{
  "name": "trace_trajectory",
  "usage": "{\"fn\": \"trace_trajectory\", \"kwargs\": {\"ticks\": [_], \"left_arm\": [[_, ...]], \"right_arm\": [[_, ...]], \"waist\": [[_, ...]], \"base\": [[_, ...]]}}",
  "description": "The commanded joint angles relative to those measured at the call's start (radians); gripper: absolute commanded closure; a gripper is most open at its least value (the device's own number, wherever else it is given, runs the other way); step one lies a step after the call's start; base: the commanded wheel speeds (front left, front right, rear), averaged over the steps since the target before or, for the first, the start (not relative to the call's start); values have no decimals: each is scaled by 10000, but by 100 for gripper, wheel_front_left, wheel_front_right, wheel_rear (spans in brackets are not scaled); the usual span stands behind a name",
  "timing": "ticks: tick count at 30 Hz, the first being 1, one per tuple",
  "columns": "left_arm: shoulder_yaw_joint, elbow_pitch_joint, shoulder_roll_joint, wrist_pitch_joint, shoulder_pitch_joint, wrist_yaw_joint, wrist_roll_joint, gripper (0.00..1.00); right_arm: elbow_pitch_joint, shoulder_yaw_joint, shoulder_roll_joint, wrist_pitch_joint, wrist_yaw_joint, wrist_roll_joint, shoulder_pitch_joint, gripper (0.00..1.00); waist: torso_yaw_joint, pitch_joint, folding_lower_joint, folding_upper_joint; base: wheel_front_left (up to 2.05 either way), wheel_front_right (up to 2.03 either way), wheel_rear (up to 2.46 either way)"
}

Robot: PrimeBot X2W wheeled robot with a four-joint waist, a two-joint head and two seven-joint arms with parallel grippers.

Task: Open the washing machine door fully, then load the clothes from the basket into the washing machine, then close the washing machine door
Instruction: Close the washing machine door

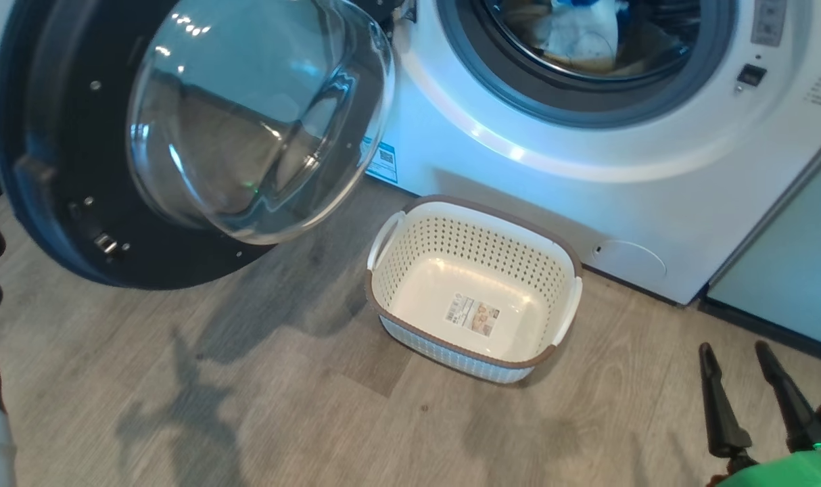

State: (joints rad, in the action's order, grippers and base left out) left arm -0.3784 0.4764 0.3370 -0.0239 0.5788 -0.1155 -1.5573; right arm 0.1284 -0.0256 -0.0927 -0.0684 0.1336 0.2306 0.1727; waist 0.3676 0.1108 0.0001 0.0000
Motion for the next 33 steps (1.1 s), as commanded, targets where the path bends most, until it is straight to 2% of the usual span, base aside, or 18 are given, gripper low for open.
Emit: {"fn": "trace_trajectory", "kwargs": {"ticks": [1,6,11,33], "left_arm": [[-305,-54,688,-116,503,-90,-42,100],[-392,856,728,-285,839,-133,-276,100],[-280,1131,719,-541,925,-146,-304,100],[394,304,379,-2187,237,-151,-334,100]], "right_arm": [[440,-162,-252,57,-29,84,-541,0],[580,-130,-363,184,-29,120,-580,0],[645,-97,-397,231,-29,143,-578,0],[608,-144,-303,280,-29,194,-700,0]], "waist": [[-74,80,-1,0],[-198,187,-1,0],[-237,239,-1,0],[-122,255,-1,0]], "base": [[0,0,0],[0,0,0],[0,0,0],[0,0,0]]}}
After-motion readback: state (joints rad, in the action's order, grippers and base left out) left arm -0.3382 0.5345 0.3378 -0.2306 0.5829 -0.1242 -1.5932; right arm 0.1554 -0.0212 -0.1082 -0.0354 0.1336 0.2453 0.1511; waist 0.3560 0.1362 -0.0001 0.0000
